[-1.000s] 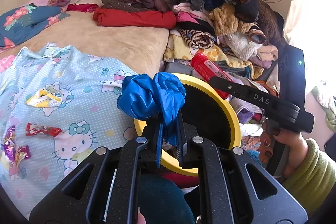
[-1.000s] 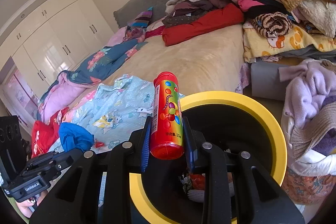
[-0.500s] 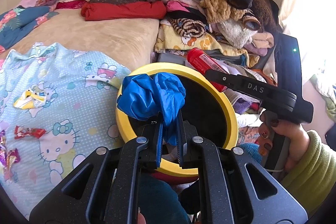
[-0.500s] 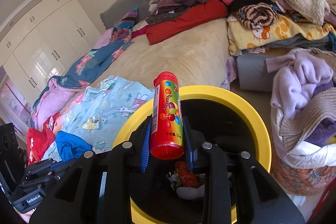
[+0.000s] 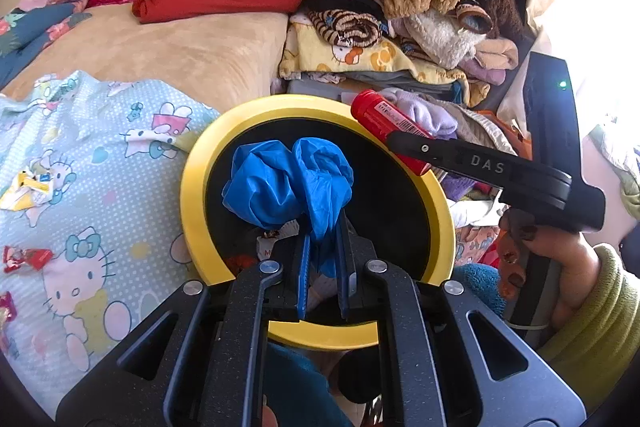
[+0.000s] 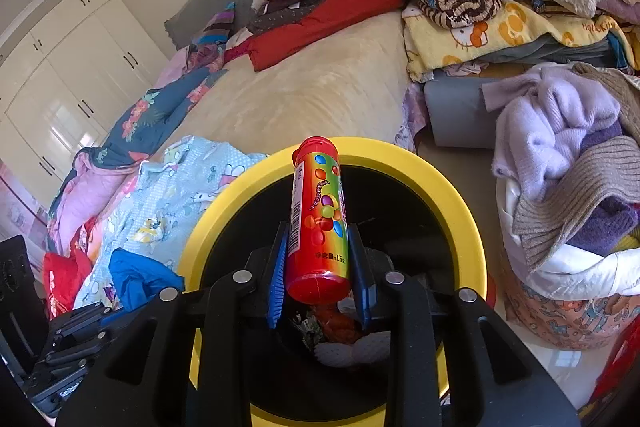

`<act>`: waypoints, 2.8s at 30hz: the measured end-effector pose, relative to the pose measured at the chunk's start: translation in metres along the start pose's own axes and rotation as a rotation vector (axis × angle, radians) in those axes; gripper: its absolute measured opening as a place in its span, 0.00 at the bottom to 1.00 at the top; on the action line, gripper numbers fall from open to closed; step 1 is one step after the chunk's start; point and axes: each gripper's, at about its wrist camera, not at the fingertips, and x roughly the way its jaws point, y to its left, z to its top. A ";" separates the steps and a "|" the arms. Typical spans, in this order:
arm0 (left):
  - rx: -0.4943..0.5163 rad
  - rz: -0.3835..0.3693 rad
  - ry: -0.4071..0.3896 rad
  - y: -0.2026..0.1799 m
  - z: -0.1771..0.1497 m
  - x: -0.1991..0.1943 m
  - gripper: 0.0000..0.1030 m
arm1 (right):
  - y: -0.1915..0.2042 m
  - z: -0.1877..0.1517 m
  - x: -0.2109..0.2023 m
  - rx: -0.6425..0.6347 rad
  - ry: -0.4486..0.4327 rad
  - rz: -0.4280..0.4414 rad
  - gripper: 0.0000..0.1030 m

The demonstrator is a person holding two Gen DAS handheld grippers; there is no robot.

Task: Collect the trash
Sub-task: 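Open both tools to drop the glove and candy tube into the bin, then withdraw both tools from the bin back toward the bedsheet, then reach the left tool to the orange snack bar while the right tool reaches the red candy stick wrapper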

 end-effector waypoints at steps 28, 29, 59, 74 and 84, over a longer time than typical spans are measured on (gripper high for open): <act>-0.095 0.243 -0.220 0.053 0.009 -0.066 0.90 | 0.076 0.004 -0.021 -0.226 -0.120 0.009 0.66; -0.099 0.249 -0.227 0.056 0.010 -0.068 0.90 | 0.080 0.004 -0.023 -0.237 -0.124 0.012 0.67; -0.309 0.434 -0.389 0.152 -0.016 -0.155 0.90 | 0.214 -0.022 0.009 -0.481 -0.046 0.185 0.70; -0.407 0.512 -0.392 0.203 -0.042 -0.177 0.90 | 0.269 -0.043 0.057 -0.582 0.053 0.248 0.70; -0.476 0.551 -0.395 0.234 -0.061 -0.191 0.90 | 0.293 -0.054 0.081 -0.627 0.102 0.268 0.70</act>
